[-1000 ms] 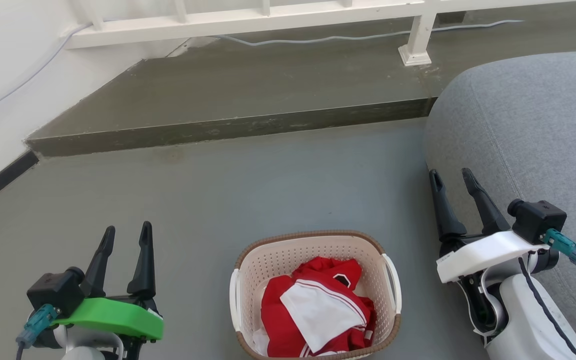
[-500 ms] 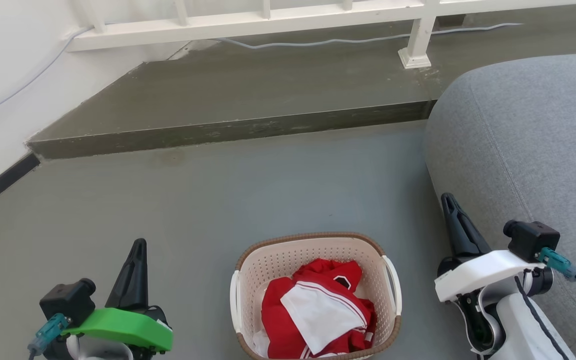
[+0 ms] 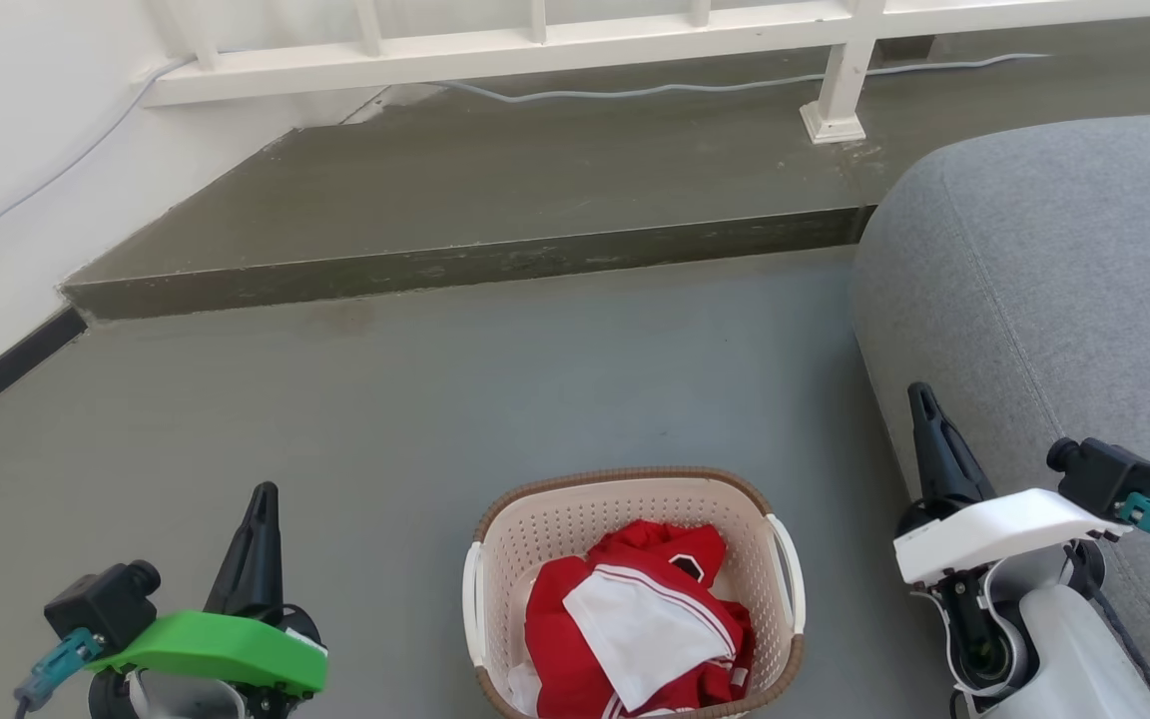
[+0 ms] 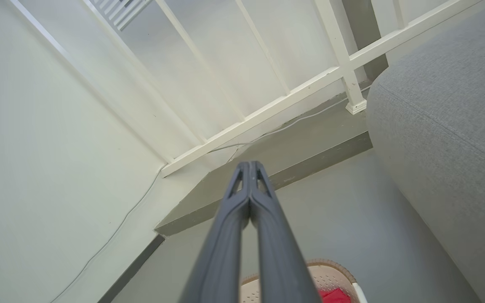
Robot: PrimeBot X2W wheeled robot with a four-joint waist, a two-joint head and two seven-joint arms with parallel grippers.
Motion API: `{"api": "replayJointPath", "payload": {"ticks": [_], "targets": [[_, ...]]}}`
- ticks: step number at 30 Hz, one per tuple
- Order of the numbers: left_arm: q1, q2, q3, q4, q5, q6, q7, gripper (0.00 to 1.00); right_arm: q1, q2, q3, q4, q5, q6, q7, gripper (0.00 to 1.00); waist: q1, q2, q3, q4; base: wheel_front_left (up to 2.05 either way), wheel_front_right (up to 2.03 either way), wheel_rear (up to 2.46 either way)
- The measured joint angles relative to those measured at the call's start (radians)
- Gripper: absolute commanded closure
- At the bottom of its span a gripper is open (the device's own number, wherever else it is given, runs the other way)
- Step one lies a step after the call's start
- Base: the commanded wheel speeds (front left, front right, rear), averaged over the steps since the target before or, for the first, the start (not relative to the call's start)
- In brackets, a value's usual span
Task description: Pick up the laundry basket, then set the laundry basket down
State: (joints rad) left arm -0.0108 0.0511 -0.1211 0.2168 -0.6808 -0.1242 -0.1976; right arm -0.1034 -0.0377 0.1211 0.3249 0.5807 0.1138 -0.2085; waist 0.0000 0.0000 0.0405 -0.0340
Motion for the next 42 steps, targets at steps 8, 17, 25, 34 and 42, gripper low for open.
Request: {"api": "replayJointPath", "payload": {"ticks": [8,17,25,34,42], "targets": [[0.0,0.0,0.019,0.001,-0.094,0.0,0.022,1.0,0.001,0.0,-0.024,-0.007,0.099,0.0,0.033,1.0,0.0,0.0,-0.004,0.003,0.0,0.0,0.0],[0.0,0.0,0.033,0.003,-0.207,0.0,0.061,1.0,0.003,-0.002,-0.051,-0.012,0.226,0.0,0.068,1.0,0.0,0.0,-0.008,0.007,0.0,0.0,0.0],[0.0,0.001,0.051,0.007,-0.303,0.0,0.084,1.0,0.005,-0.004,-0.072,-0.015,0.328,0.0,0.096,1.0,0.0,0.0,-0.012,0.011,0.0,0.0,0.0],[-0.002,0.002,0.061,0.016,-0.392,0.0,0.114,1.0,0.005,-0.008,-0.091,-0.018,0.428,0.0,0.125,1.0,0.0,0.0,-0.015,0.014,0.0,0.0,0.0],[-0.005,0.003,0.078,0.026,-0.489,0.0,0.137,1.0,0.007,-0.01,-0.113,-0.022,0.531,0.0,0.149,1.0,0.0,0.0,-0.019,0.017,0.0,0.0,0.0]]}}
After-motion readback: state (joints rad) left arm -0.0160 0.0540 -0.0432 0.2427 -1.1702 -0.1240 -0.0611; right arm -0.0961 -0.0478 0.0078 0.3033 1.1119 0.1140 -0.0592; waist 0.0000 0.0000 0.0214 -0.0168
